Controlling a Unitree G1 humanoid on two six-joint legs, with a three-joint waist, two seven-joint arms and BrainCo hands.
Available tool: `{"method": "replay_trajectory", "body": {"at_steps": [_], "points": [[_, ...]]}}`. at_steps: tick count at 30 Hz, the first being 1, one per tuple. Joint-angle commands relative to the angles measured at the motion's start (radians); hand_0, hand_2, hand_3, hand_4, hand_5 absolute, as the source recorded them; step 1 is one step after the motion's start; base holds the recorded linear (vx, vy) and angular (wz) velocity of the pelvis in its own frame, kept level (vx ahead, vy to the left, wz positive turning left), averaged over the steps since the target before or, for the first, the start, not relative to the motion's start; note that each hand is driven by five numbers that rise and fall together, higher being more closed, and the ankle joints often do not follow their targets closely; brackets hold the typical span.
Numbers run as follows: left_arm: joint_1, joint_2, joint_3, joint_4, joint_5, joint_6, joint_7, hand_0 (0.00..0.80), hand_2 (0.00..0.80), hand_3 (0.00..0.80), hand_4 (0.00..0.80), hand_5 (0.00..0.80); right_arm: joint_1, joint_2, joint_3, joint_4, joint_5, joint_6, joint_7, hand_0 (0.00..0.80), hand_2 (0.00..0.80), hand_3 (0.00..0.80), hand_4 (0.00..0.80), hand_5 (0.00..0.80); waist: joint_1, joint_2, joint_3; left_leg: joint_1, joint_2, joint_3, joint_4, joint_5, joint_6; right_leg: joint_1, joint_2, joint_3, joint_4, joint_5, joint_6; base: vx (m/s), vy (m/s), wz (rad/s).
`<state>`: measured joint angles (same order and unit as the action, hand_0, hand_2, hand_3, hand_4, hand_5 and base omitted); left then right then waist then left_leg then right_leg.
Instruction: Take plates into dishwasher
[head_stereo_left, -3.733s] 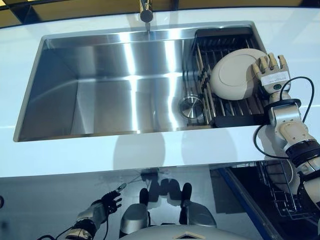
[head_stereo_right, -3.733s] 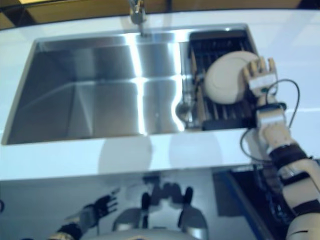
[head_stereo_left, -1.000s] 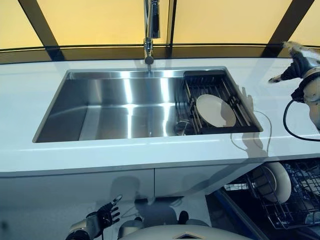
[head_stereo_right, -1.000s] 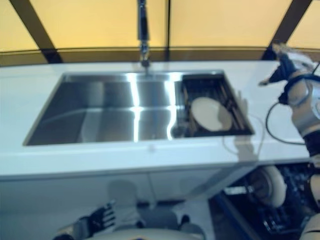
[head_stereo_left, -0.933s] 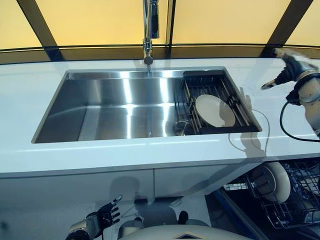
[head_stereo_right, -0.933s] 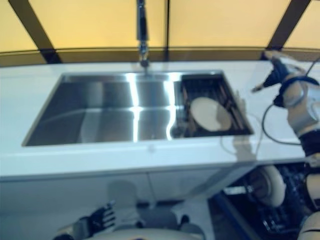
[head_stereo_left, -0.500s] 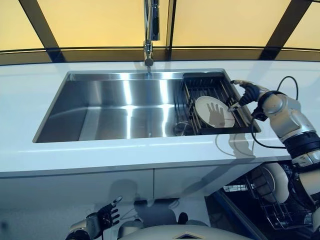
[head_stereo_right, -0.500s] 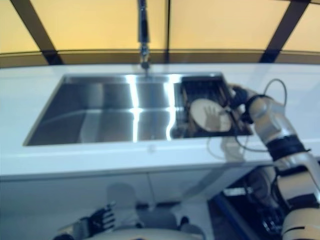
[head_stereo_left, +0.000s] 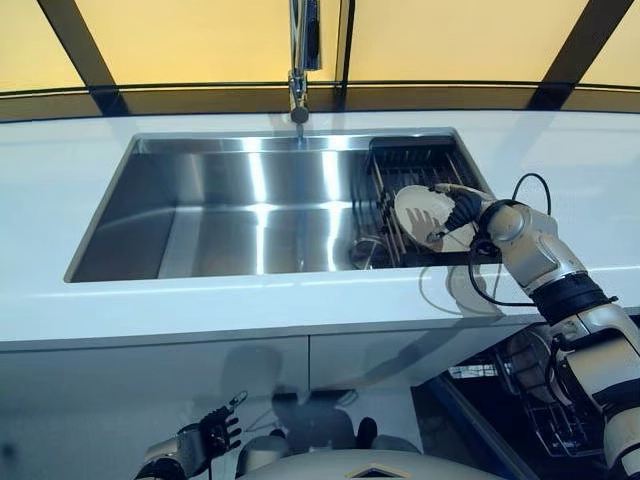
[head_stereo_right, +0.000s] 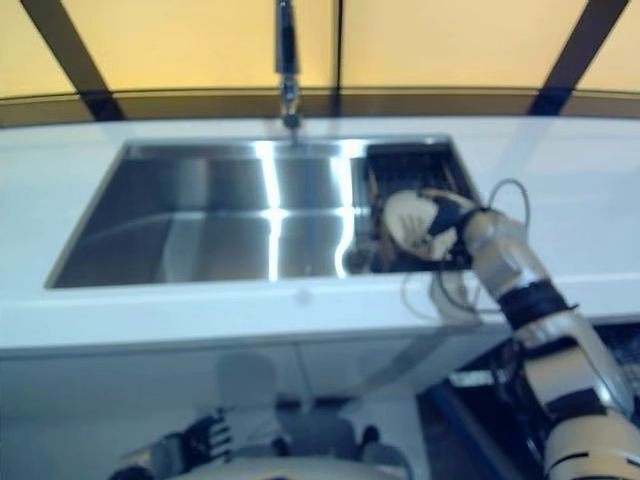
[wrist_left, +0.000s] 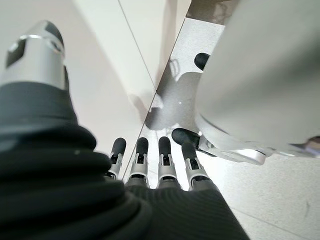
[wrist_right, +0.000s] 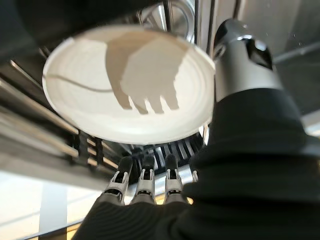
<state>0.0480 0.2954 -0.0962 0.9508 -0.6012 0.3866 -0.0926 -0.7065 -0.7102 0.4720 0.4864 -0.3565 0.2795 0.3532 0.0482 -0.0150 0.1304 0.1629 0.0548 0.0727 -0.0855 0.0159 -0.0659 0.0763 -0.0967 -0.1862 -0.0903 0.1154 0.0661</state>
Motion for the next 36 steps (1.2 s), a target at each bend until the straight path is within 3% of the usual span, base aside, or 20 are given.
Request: {"method": "replay_trajectory", "body": {"at_steps": [1, 17, 32, 36], "points": [[-0.068, 0.015, -0.03, -0.001, 0.017, 0.002, 0.012, 0.0, 0.0, 0.0, 0.0, 0.0, -0.046, -0.004, 0.044, -0.036, -0.044, 0.004, -0.009, 0.0, 0.0, 0.0, 0.0, 0.0, 0.031, -0.036, 0.017, -0.033, -0.022, 0.016, 0.006, -0.015, 0.031, 0.062, -0.009, -0.008, 0.013, -0.061, 0.05, 0.0, 0.0, 0.0], [-0.072, 0.01, -0.035, -0.041, 0.006, 0.011, 0.041, 0.0, 0.0, 0.0, 0.0, 0.0, -0.021, 0.036, 0.063, -0.057, -0.084, 0.025, -0.01, 0.0, 0.0, 0.0, 0.0, 0.0, 0.037, -0.036, 0.039, -0.058, -0.022, 0.012, 0.012, -0.008, 0.035, 0.039, -0.012, -0.006, 0.017, -0.053, 0.055, 0.001, 0.0, 0.01], [-0.108, 0.006, -0.053, -0.055, -0.043, 0.022, 0.08, 0.0, 0.0, 0.0, 0.0, 0.0, -0.071, 0.065, 0.104, 0.006, -0.175, 0.16, -0.098, 0.0, 0.0, 0.0, 0.0, 0.0, 0.047, -0.029, 0.07, -0.094, -0.019, 0.011, 0.022, 0.001, 0.039, 0.006, -0.013, 0.009, 0.025, -0.046, 0.055, -0.018, 0.0, 0.01], [-0.126, 0.01, -0.061, -0.06, -0.065, 0.022, 0.088, 0.0, 0.0, 0.0, 0.0, 0.0, -0.108, 0.05, 0.116, 0.037, -0.184, 0.167, -0.115, 0.0, 0.0, 0.0, 0.0, 0.0, 0.049, -0.025, 0.084, -0.111, -0.017, 0.012, 0.025, 0.005, 0.039, -0.008, -0.013, 0.013, 0.027, -0.045, 0.054, -0.06, 0.006, 0.02]]}}
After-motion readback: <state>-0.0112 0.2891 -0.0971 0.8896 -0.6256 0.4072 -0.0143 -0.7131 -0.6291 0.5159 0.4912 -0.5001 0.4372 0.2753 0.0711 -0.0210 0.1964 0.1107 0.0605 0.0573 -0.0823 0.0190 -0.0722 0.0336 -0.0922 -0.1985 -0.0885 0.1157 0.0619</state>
